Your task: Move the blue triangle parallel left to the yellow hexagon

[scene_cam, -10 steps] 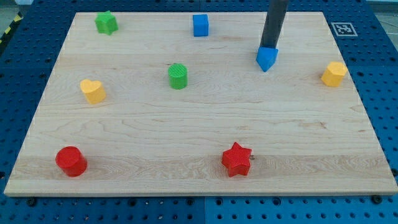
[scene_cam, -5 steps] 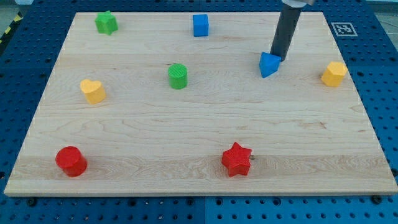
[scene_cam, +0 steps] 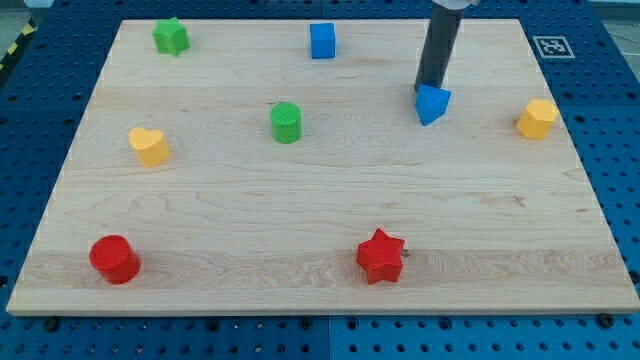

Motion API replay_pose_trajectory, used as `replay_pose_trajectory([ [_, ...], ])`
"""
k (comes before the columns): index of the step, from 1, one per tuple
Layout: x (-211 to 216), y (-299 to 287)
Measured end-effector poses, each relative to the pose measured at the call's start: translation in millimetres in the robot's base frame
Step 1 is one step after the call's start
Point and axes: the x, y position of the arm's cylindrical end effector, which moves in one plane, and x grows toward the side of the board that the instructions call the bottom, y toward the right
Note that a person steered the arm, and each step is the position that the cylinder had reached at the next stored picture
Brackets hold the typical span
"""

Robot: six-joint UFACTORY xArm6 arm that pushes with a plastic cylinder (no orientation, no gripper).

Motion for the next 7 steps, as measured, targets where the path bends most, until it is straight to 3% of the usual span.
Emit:
replay_pose_trajectory([
  [2,22,14],
  [4,10,3],
  [6,17,35],
  [7,46,58],
])
